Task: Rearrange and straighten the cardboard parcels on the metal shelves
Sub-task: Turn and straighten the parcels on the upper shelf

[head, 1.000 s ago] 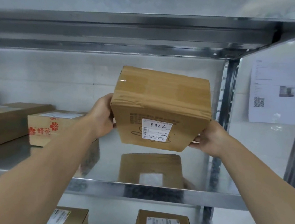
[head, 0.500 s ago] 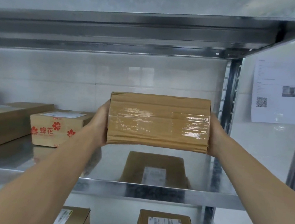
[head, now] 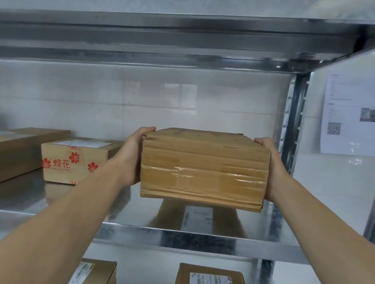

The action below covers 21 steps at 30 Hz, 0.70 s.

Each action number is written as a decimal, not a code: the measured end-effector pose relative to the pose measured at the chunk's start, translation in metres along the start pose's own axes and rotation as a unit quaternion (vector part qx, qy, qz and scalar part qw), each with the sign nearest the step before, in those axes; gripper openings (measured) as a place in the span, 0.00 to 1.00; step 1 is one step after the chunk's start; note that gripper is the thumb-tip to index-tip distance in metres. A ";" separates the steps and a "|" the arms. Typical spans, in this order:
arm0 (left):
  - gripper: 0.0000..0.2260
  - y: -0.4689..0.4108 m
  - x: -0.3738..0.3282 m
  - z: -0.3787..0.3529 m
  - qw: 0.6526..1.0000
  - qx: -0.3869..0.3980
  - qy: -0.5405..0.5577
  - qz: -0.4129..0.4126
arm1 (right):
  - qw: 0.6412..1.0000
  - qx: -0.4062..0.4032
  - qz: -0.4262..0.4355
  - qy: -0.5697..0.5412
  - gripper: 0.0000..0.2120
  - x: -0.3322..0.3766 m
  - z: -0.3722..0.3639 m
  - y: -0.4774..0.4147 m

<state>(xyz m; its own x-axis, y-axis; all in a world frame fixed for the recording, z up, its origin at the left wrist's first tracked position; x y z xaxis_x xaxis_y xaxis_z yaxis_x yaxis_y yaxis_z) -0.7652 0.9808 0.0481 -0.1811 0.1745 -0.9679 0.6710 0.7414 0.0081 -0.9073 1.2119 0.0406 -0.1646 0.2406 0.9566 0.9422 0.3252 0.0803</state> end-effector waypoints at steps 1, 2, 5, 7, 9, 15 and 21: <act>0.24 -0.001 0.000 0.000 1.000 0.005 -0.003 -0.001 | 1.000 0.002 0.004 0.009 0.20 0.001 0.002 -0.002; 0.23 -0.002 0.000 0.000 1.000 0.011 -0.011 -0.003 | 1.000 0.003 0.009 0.021 0.20 0.002 0.003 -0.005; 0.18 -0.003 -0.005 0.000 0.999 0.024 -0.035 -0.019 | 0.995 0.008 0.056 0.082 0.15 0.011 0.004 -0.005; 0.13 -0.005 -0.007 0.000 0.998 0.017 -0.047 -0.026 | 0.992 0.001 0.085 0.098 0.16 0.018 0.004 -0.009; 0.12 -0.008 -0.010 0.001 0.998 0.019 -0.048 -0.036 | 0.991 0.009 0.103 0.083 0.21 0.023 0.001 -0.010; 0.11 -0.008 -0.016 -0.005 0.996 0.024 -0.055 -0.069 | 0.994 0.031 0.108 0.013 0.15 0.033 0.001 -0.006; 0.27 -0.014 -0.017 -0.003 0.997 0.032 -0.030 -0.057 | 0.995 0.009 0.099 0.011 0.19 0.033 0.000 -0.009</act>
<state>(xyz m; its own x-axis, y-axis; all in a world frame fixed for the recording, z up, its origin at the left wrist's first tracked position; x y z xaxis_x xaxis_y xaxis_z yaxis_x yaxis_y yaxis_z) -0.7737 0.9694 0.0653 -0.2168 0.0497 -0.9749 0.6936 0.7106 -0.1180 -0.9208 1.2167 0.0714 0.0305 0.2808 0.9593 0.9502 0.2896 -0.1150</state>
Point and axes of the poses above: each hand's wrist, its own y-axis away from the middle knuckle, its own z-axis out of the back of the hand, x = y × z, the point moved 7 cm from there along -y, towards the middle knuckle, and after that the axes turned 15 degrees about -x, right-handed, at the moved point
